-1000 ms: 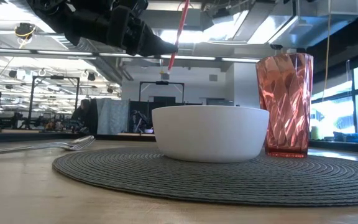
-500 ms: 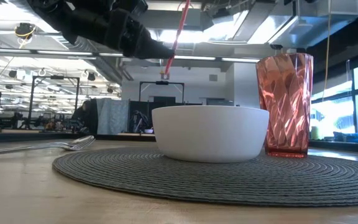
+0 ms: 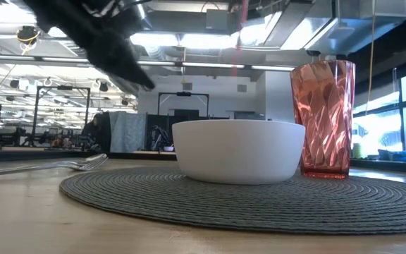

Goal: Pick & Place Utensil
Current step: Put the red drinking straw into the red cup

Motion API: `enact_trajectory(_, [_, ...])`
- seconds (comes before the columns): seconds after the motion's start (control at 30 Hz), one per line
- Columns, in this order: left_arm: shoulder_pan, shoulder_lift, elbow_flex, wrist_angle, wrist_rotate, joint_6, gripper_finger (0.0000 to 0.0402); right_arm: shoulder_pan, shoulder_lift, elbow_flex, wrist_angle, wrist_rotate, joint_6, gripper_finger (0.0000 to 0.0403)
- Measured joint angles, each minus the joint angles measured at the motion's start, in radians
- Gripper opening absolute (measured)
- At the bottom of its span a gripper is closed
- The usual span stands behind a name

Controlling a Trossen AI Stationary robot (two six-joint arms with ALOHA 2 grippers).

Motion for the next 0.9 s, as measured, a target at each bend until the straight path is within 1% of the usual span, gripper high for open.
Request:
enact_trajectory(0.07, [0.001, -0.073, -0.057, -0.008, -0.048, -0.009, 0.0066, 0.0, -0.053, 0.001, -0.077, 0.034, -0.003, 0.0001])
enact_trajectory(0.17, [0.002, -0.205, -0.164, 0.056, -0.045, -0.011, 0.0017, 0.0, -0.133, 0.048, -0.163, 0.062, 0.023, 0.0001])
enact_trajectory(0.2, [0.006, -0.248, -0.203, 0.077, -0.043, -0.014, 0.001, 0.0, -0.153, 0.074, -0.206, 0.072, 0.043, 0.0001])
enact_trajectory(0.33, [0.025, -0.409, -0.349, 0.141, -0.049, -0.021, 0.0002, 0.014, -0.175, 0.21, -0.411, 0.089, 0.082, 0.0001])
enact_trajectory(0.47, [0.044, -0.515, -0.466, 0.218, -0.05, -0.031, 0.0005, 0.054, -0.147, 0.339, -0.602, 0.141, 0.152, 0.0001])
enact_trajectory(0.53, [0.046, -0.547, -0.504, 0.256, -0.049, -0.031, 0.0006, 0.078, -0.132, 0.376, -0.663, 0.171, 0.188, 0.0001])
enact_trajectory(0.63, [0.046, -0.573, -0.529, 0.262, -0.049, -0.03, 0.0004, 0.118, -0.119, 0.381, -0.702, 0.199, 0.226, 0.0001])
enact_trajectory(0.8, [0.045, -0.576, -0.528, 0.272, -0.04, -0.039, 0.0001, 0.186, -0.119, 0.331, -0.696, 0.201, 0.256, 0.0002])
enact_trajectory(0.9, [0.045, -0.576, -0.528, 0.275, -0.038, -0.052, 0.0005, 0.217, -0.13, 0.282, -0.667, 0.225, 0.266, 0.0002])
